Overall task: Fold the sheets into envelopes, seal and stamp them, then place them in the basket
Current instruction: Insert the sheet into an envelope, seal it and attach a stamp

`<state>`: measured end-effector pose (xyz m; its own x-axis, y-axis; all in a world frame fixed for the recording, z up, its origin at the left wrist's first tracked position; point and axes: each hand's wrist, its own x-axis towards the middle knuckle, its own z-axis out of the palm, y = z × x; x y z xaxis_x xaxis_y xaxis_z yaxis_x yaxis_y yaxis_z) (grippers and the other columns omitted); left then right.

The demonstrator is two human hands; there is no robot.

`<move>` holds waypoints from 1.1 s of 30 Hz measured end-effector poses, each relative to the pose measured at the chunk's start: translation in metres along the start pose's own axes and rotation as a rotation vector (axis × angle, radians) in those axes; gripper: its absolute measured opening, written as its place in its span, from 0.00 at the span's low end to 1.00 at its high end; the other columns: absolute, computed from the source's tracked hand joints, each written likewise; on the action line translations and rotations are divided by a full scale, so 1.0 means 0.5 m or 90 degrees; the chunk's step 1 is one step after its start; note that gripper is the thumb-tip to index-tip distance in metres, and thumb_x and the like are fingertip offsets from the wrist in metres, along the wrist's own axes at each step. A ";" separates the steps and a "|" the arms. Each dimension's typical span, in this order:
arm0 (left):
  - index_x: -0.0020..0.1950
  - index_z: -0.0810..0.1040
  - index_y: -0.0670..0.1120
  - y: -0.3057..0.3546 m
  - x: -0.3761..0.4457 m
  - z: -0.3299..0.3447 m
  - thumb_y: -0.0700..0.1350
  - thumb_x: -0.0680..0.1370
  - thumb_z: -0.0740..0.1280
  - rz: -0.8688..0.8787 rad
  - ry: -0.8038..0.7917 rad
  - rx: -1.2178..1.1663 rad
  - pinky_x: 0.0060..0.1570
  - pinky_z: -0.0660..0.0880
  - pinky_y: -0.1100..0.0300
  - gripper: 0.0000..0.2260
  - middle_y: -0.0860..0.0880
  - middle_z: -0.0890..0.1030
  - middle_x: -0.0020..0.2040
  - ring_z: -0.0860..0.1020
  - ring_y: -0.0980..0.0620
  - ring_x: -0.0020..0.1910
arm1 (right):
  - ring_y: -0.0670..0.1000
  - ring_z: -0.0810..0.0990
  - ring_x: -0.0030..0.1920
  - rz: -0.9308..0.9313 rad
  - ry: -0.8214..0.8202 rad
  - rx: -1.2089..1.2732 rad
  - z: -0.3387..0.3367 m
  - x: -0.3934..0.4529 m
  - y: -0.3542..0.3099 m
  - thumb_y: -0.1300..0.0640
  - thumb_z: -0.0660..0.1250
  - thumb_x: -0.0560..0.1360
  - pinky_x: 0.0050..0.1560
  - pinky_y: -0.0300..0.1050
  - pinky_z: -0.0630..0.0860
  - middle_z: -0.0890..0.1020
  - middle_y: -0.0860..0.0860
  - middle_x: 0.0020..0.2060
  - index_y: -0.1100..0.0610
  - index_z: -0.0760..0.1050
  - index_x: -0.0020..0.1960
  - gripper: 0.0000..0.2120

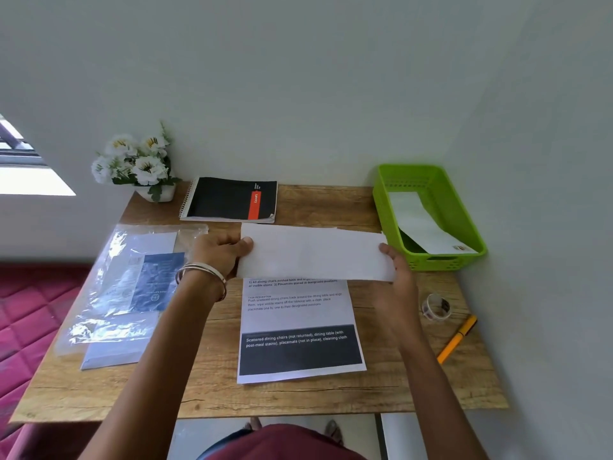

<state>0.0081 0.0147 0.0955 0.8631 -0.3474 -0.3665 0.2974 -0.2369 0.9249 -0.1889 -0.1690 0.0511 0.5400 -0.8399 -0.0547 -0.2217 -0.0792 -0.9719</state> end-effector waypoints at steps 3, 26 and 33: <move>0.44 0.80 0.46 -0.019 0.011 -0.013 0.40 0.75 0.68 0.007 0.028 0.028 0.45 0.80 0.49 0.02 0.45 0.83 0.44 0.82 0.45 0.43 | 0.52 0.77 0.53 0.153 -0.014 0.235 0.003 0.000 -0.001 0.77 0.55 0.71 0.41 0.47 0.75 0.79 0.53 0.56 0.54 0.76 0.56 0.25; 0.60 0.75 0.43 -0.184 0.010 0.039 0.44 0.71 0.72 0.230 0.166 0.598 0.52 0.73 0.45 0.19 0.41 0.72 0.58 0.73 0.40 0.54 | 0.48 0.75 0.38 -0.039 0.025 -0.279 0.025 0.008 0.129 0.60 0.73 0.71 0.36 0.38 0.66 0.76 0.48 0.37 0.61 0.78 0.53 0.12; 0.64 0.72 0.57 -0.211 0.003 0.069 0.57 0.72 0.68 0.313 -0.052 0.699 0.61 0.62 0.51 0.21 0.53 0.68 0.63 0.65 0.49 0.63 | 0.48 0.74 0.46 -0.066 0.014 -0.325 0.025 0.007 0.134 0.58 0.71 0.73 0.45 0.39 0.67 0.78 0.55 0.49 0.61 0.76 0.58 0.15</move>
<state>-0.0360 0.0080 -0.0059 0.7469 -0.6638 -0.0406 -0.5956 -0.6948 0.4031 -0.1919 -0.1707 -0.0171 0.5639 -0.8246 0.0462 -0.5390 -0.4099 -0.7358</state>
